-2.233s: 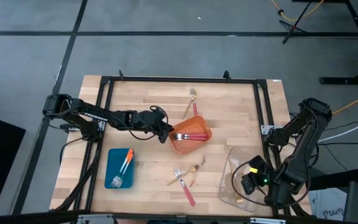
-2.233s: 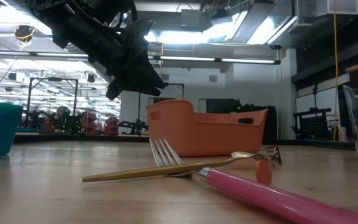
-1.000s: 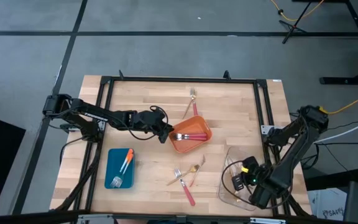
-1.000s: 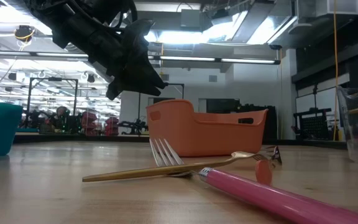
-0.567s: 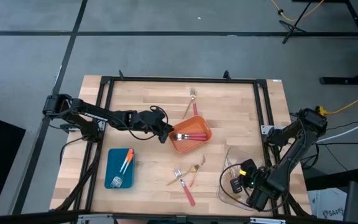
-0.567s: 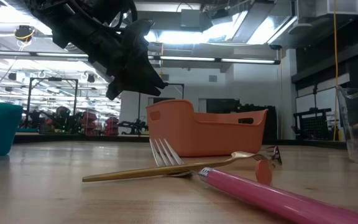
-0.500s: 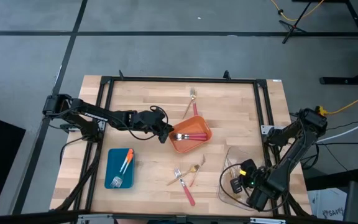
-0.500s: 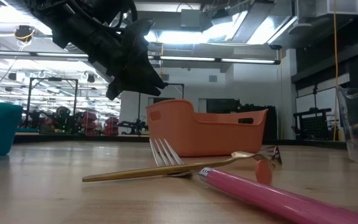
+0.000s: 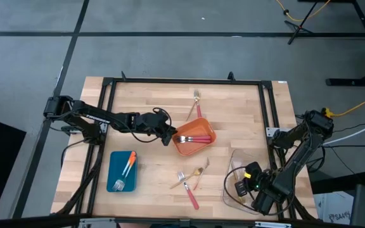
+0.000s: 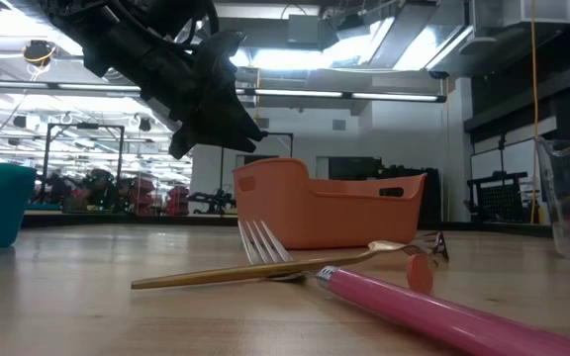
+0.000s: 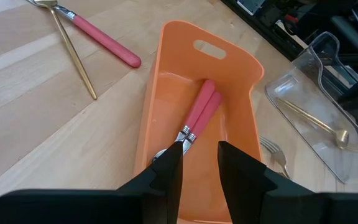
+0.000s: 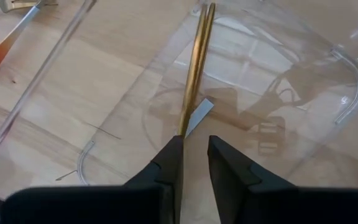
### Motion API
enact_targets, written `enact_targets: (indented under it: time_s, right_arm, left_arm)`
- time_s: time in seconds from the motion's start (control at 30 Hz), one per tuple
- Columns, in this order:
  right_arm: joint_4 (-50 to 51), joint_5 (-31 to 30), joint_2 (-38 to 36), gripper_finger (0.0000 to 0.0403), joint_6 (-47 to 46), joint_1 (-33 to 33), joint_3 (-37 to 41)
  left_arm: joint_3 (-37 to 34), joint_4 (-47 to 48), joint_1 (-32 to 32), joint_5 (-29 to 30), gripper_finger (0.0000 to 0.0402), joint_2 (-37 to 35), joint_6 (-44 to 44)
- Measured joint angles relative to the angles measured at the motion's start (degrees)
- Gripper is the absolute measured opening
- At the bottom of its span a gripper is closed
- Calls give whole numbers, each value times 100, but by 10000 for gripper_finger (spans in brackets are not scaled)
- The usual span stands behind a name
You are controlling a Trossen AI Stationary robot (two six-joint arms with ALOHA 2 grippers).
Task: Sort silverware by color (type)
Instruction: Put the orange fork into the blue bin
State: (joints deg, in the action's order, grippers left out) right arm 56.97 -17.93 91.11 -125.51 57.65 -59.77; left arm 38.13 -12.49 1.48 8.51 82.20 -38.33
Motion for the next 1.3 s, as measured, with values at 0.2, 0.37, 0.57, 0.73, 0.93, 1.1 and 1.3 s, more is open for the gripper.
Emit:
enact_targets:
  time_s: [0.2,0.37,0.57,0.73,0.93,1.1,1.3]
  right_arm:
    - [13,1,0,69,0,0,0]
    - [13,0,-2,69,2,0,0]
    - [11,1,-2,69,0,0,-1]
    - [71,107,-28,69,1,0,-46]
    - [631,109,-31,69,7,9,-410]
    - [1214,108,-31,69,214,9,-809]
    - [1741,38,-31,69,583,7,-1340]
  left_arm:
    - [0,0,0,0,94,1,0]
    - [0,2,0,0,94,1,0]
    - [-1,0,0,0,94,1,-2]
    - [0,0,0,0,94,1,-2]
    - [0,2,0,0,94,1,-2]
    - [-1,1,0,-1,94,1,-2]
    - [0,0,-1,0,94,0,-2]
